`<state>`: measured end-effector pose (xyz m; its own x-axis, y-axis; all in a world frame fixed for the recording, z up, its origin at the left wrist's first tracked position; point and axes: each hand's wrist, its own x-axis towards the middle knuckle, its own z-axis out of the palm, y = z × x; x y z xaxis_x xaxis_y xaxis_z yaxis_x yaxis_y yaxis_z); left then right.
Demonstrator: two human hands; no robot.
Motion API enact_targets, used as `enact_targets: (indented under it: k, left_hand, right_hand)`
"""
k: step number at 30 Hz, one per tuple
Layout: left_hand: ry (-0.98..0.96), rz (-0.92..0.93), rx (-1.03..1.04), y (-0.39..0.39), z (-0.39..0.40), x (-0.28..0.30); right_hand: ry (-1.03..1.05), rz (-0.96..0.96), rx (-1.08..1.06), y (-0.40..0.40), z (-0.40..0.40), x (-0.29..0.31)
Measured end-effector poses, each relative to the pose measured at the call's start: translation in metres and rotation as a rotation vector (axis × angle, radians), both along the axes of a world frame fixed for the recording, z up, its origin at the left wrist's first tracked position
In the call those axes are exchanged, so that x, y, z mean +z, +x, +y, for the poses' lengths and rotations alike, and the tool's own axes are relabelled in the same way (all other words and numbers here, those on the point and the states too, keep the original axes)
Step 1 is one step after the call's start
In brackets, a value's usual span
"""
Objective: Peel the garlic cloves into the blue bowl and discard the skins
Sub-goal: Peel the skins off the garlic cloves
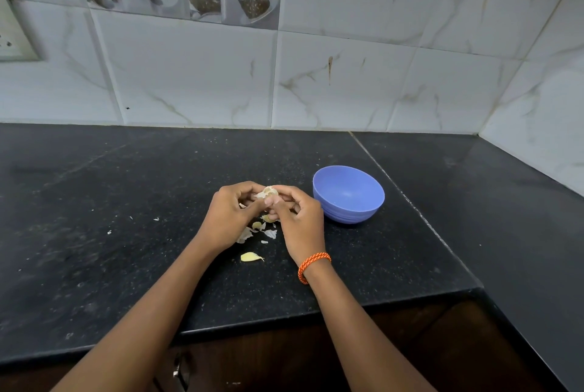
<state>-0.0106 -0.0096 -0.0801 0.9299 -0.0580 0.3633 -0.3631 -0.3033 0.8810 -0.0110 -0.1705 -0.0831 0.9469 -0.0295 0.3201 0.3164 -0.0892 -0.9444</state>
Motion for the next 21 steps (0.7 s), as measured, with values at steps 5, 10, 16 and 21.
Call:
enact_targets:
  k: [5, 10, 16, 21]
  left_hand:
    - [0.005, 0.022, 0.012, 0.000, 0.002, 0.003]
    - [0.058, 0.033, -0.019, 0.000, -0.004, 0.003]
    - [0.064, 0.014, 0.013, 0.001, -0.007, 0.003]
    - [0.071, 0.011, -0.010, 0.001, -0.006, 0.001]
  right_hand:
    - [-0.232, -0.131, -0.020, 0.003, -0.004, 0.001]
    - [-0.314, -0.162, -0.043, 0.006, 0.000, -0.003]
    - [-0.213, -0.145, -0.167, 0.007, 0.013, -0.005]
    - [-0.196, -0.141, -0.162, 0.011, 0.010, -0.008]
